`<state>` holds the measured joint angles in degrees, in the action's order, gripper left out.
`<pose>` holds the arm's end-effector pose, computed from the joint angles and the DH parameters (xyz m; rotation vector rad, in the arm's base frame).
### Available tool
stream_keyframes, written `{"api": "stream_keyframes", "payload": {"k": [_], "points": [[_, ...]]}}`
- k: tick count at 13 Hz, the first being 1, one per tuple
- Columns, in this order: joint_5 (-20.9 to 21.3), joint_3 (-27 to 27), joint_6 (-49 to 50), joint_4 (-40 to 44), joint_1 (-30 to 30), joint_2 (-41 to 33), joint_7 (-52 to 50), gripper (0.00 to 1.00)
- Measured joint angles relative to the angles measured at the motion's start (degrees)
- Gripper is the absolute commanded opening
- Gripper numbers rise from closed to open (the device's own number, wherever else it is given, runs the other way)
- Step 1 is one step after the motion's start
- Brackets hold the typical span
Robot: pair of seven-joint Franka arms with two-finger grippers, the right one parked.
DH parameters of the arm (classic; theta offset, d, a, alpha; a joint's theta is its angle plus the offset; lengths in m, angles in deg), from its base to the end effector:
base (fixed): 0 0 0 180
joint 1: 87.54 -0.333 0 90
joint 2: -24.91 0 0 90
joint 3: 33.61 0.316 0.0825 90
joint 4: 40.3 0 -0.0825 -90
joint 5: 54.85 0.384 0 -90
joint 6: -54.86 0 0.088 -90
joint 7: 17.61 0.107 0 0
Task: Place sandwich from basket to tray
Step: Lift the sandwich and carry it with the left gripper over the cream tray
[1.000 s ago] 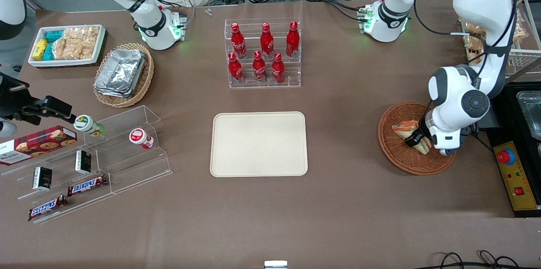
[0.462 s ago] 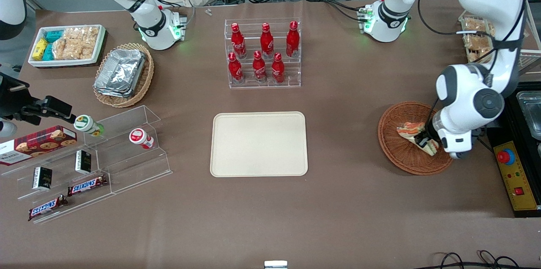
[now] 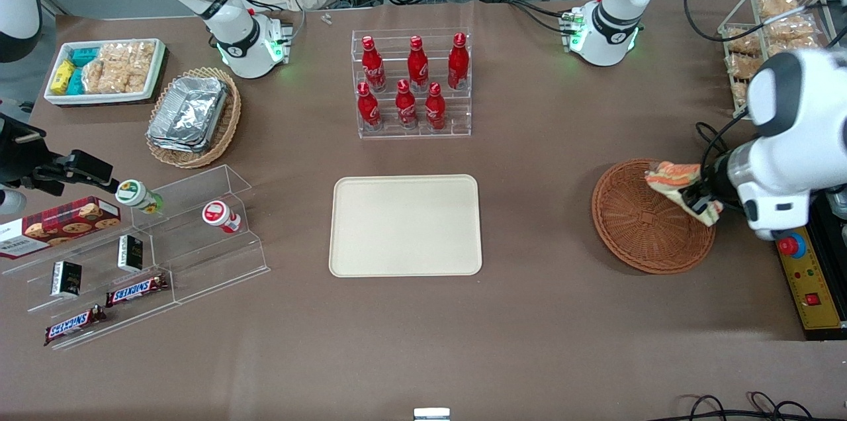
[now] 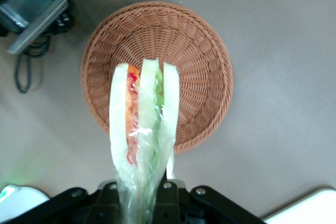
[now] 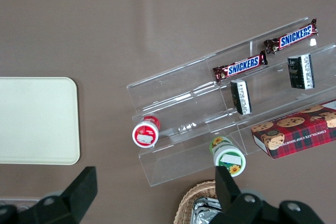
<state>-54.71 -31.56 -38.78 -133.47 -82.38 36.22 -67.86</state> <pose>0.6006 -0.0339 0.4890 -2.7848 -1.2142 0.2509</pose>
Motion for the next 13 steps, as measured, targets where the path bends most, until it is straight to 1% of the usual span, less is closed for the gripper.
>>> {"api": "stream_keyframes", "payload": {"k": [1,3,5,6,8,9,10,11,13], "points": [[0.0,-0.2,2.2,2.3,0.8,0.0,0.0,0.0],[0.0,-1.4,3.1,3.9,2.1,0.1,0.0,0.0],[-0.6,-4.2,4.5,4.0,2.3,0.4,1.0,0.0],[-1.8,-5.6,4.7,4.0,2.4,0.5,1.9,0.05],[-3.6,-10.0,4.6,4.1,2.6,1.1,2.5,0.05],[-3.8,-12.9,3.9,4.1,3.0,1.8,2.4,0.04],[-3.8,-15.2,2.5,4.1,4.0,2.5,2.0,0.01],[-3.8,-16.6,0.6,4.1,5.7,3.0,1.8,0.01],[-3.8,-17.4,-3.5,4.1,10.0,4.1,1.8,0.03]]}}
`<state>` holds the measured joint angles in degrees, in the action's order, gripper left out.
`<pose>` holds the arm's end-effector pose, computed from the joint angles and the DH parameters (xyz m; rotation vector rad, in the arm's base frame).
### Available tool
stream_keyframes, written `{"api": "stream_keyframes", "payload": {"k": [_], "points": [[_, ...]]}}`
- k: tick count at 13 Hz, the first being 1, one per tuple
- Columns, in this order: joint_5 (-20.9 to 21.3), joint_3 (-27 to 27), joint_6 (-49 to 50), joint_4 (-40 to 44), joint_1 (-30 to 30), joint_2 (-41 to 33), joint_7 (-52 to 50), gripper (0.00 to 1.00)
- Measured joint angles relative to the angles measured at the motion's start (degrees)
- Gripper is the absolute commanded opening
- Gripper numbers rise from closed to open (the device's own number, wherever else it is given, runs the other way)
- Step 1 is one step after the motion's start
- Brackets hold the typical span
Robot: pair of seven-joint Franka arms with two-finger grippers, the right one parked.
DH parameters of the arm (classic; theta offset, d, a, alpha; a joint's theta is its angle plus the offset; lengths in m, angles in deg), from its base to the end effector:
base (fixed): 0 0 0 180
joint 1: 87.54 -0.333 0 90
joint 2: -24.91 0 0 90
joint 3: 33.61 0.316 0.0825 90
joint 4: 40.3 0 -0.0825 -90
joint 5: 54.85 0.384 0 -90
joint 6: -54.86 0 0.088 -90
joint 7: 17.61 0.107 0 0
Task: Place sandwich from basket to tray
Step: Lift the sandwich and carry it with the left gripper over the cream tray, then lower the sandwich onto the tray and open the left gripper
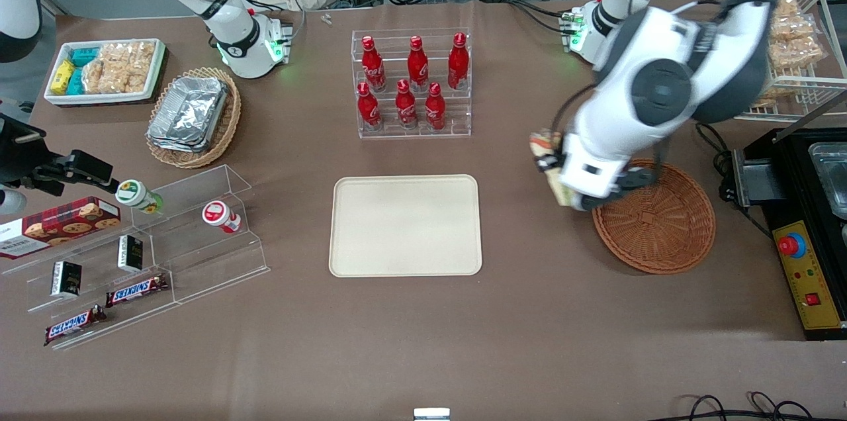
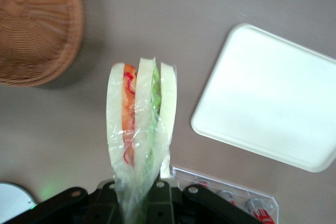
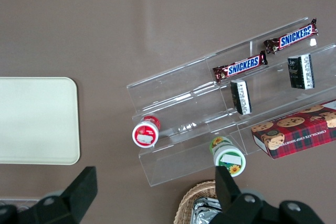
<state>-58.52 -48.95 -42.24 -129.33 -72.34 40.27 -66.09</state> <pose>0.5463 -0.3100 0.4890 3.0594 0.5091 -0.2736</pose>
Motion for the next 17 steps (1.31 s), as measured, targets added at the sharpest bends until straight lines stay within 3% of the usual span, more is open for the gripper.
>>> {"api": "stream_keyframes", "payload": {"k": [5,8,13,14,15,16,17], "points": [[0.4,-0.1,-10.5,0.0,7.0,6.7,1.0,0.03],[3.6,0.0,-18.7,0.2,9.0,13.8,2.7,0.02],[4.3,0.0,-28.6,0.8,9.9,24.3,6.0,0.03],[4.3,0.0,-29.3,0.9,9.9,25.6,7.4,0.07],[4.3,0.0,-29.7,0.9,9.9,26.5,8.7,0.36],[4.3,0.0,-29.9,1.0,9.9,27.1,9.4,0.9],[4.3,0.0,-29.9,1.1,9.9,27.4,9.7,0.99]]}}
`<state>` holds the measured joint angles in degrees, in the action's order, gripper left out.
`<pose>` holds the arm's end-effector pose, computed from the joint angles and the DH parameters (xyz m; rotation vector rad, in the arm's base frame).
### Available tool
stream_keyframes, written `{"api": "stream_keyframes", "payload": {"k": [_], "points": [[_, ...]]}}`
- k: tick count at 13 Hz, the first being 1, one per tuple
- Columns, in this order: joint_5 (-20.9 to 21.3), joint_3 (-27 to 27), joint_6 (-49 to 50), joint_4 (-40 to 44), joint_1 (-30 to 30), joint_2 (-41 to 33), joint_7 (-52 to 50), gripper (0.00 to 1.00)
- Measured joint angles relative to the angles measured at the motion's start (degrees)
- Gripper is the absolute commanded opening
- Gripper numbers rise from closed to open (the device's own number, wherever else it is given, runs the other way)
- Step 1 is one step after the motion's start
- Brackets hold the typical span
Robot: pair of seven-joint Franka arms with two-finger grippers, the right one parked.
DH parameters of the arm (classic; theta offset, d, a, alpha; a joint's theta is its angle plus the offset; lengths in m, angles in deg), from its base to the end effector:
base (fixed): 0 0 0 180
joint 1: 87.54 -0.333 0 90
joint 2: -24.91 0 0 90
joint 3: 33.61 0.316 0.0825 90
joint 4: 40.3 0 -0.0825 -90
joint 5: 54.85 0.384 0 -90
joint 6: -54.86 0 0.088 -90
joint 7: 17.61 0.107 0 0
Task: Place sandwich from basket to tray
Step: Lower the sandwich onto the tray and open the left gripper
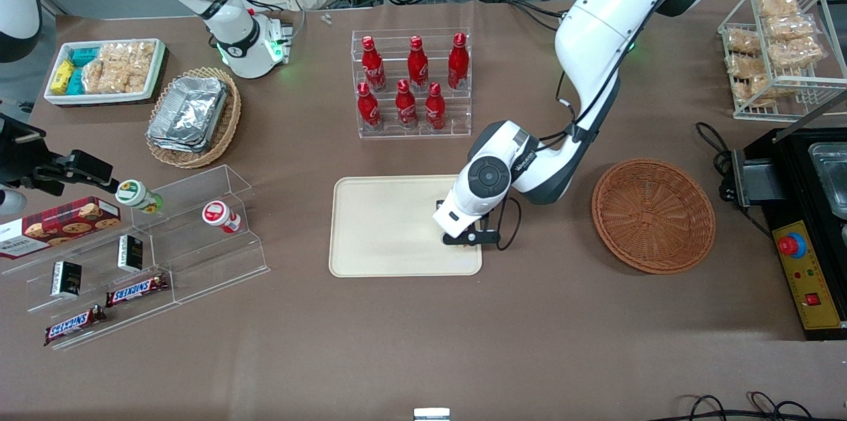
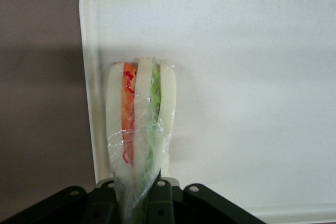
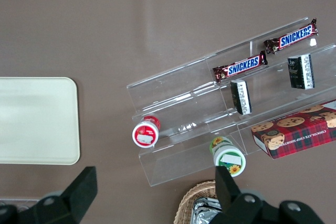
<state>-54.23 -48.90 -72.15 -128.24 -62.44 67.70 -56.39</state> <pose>0.5538 -0.4335 0.2227 3.0261 0.0451 -0.2145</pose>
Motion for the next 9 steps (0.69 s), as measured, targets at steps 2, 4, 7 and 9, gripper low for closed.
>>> {"api": "stream_keyframes", "payload": {"k": [2,4,7,9], "points": [[0.0,0.0,0.0,0.4,0.0,0.0,0.1,1.0],[0.0,0.0,0.5,1.3,-0.1,-0.5,-0.4,1.0],[-0.1,0.6,8.9,3.2,-0.4,-5.3,-0.9,0.99],[-0.2,4.2,16.9,3.5,-0.4,-11.4,-1.1,0.99]]}}
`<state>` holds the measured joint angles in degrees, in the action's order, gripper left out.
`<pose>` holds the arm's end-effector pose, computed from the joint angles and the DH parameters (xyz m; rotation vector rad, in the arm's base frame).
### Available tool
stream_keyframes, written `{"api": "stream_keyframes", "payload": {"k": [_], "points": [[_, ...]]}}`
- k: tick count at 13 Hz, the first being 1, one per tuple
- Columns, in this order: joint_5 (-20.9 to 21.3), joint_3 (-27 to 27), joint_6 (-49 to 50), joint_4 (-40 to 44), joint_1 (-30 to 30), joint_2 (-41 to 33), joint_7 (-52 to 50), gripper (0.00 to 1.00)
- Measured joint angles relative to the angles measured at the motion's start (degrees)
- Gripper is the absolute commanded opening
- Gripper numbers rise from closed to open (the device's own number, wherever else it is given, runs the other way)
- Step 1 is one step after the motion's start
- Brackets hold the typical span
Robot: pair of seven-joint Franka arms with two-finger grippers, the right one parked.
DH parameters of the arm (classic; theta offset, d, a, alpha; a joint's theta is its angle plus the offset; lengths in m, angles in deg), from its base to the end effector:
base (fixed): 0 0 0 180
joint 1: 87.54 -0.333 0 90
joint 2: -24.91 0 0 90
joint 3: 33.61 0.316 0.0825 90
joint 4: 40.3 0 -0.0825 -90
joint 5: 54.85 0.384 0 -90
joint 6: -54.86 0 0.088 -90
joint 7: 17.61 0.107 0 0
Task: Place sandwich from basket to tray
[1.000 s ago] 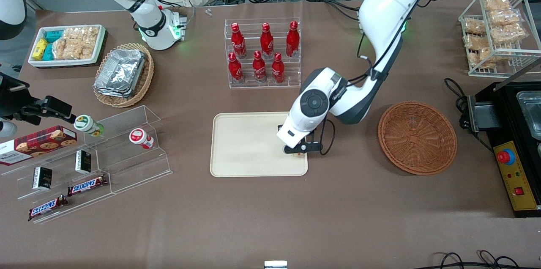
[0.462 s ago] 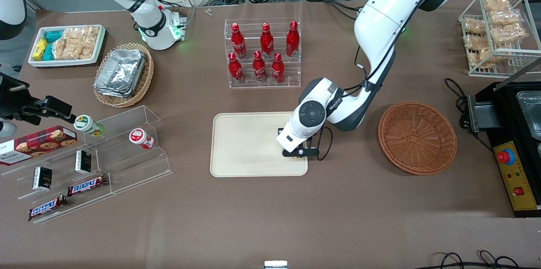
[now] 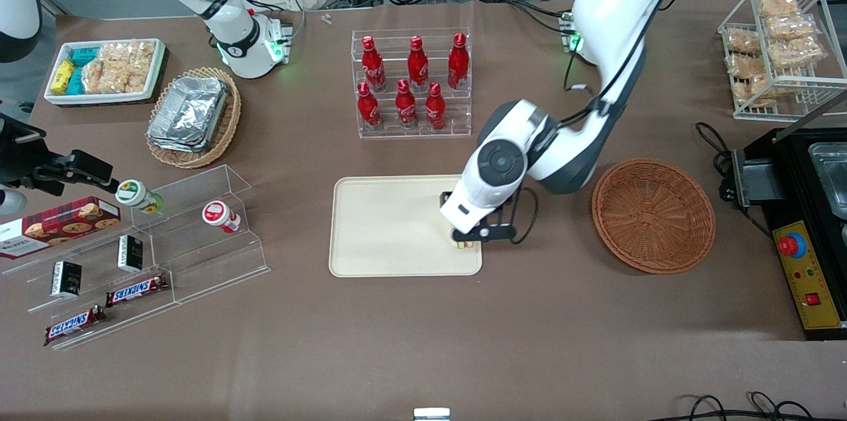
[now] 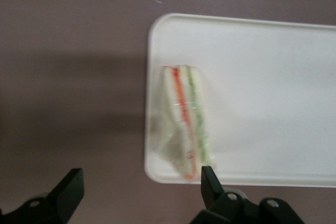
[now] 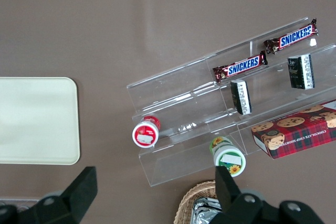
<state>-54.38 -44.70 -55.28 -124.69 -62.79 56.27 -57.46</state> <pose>0.5750 -0.3878 0.3579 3.1120 0.1402 -0.1983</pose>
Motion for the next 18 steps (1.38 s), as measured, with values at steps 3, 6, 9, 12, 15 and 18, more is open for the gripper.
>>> {"api": "stream_keyframes", "payload": {"k": [3,6,9,12,15,18], "points": [[-0.1,8.5,9.4,0.0,-0.2,-7.7,5.8,1.0],[-0.2,17.3,16.2,-0.1,-0.5,-13.1,17.1,1.0],[-0.3,22.7,18.1,-0.3,-0.6,-16.0,22.5,1.0],[-0.3,23.5,18.1,0.0,-0.5,-16.2,23.3,1.0],[-0.3,23.5,18.7,0.0,-0.3,-16.2,23.3,1.0],[-0.1,24.1,20.6,0.0,-0.3,-16.2,23.2,1.0]]}}
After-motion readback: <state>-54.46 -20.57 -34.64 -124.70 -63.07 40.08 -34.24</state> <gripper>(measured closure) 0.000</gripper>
